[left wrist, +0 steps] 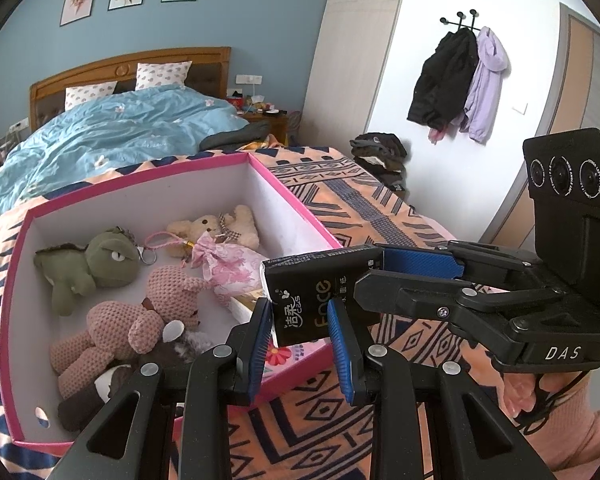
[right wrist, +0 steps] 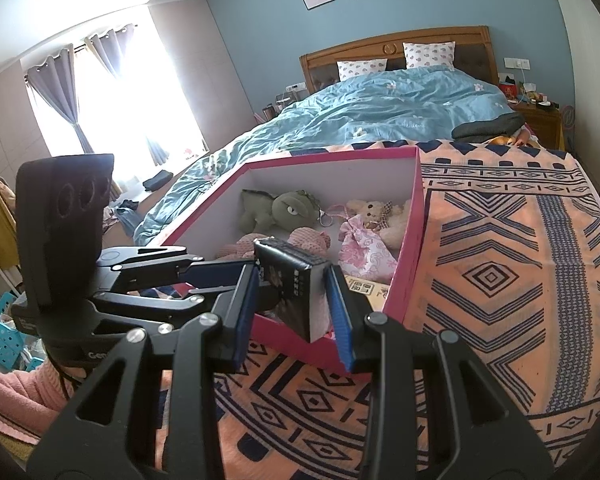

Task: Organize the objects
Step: 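Lower the black card into the pink box beside the tissue pack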

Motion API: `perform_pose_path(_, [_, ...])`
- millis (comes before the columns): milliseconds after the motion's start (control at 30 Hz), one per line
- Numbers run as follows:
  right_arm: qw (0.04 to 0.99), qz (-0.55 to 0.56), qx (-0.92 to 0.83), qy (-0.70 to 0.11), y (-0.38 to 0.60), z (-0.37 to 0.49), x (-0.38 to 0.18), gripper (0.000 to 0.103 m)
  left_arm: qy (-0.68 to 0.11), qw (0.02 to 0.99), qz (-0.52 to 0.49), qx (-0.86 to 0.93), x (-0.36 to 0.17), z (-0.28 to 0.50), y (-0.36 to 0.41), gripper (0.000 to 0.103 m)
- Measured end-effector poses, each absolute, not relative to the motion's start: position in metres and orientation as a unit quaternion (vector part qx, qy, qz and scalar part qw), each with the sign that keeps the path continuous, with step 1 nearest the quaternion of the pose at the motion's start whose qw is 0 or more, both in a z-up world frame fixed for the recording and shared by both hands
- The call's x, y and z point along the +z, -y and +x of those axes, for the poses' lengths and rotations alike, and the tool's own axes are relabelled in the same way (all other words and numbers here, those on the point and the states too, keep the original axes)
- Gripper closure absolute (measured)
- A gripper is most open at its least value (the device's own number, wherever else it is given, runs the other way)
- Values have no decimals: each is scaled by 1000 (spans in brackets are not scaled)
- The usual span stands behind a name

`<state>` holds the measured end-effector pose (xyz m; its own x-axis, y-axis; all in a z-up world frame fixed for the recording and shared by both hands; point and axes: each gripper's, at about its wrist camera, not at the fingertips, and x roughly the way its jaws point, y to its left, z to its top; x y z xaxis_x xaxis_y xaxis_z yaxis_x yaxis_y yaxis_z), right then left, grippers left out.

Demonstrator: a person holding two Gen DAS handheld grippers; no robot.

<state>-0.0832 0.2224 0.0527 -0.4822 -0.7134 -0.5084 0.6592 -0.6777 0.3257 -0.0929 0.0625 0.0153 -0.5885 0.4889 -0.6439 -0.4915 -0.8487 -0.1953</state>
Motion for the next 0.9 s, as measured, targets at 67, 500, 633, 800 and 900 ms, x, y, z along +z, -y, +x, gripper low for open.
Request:
perform_pose_path(67, [399, 317, -859, 43, -222, -85, 52, 65, -2, 274, -362, 891, 13, -94, -62, 75])
perform_pose_path(500, [396, 325, -857, 42, -219, -90, 47, 64, -1, 271, -369, 889, 8, -98, -65, 75])
perform_pose_path(633, [397, 326, -857, 43, -219, -91, 47, 64, 0, 271, -371, 888, 8, -99, -65, 75])
perform_pose_path(800, [396, 327, -857, 42, -220, -92, 47, 64, 0, 269, -373, 888, 7, -100, -65, 75])
perform_pose_path(900, [395, 329, -857, 41, -219, -94, 46, 64, 0, 269, -376, 887, 5, -103, -65, 75])
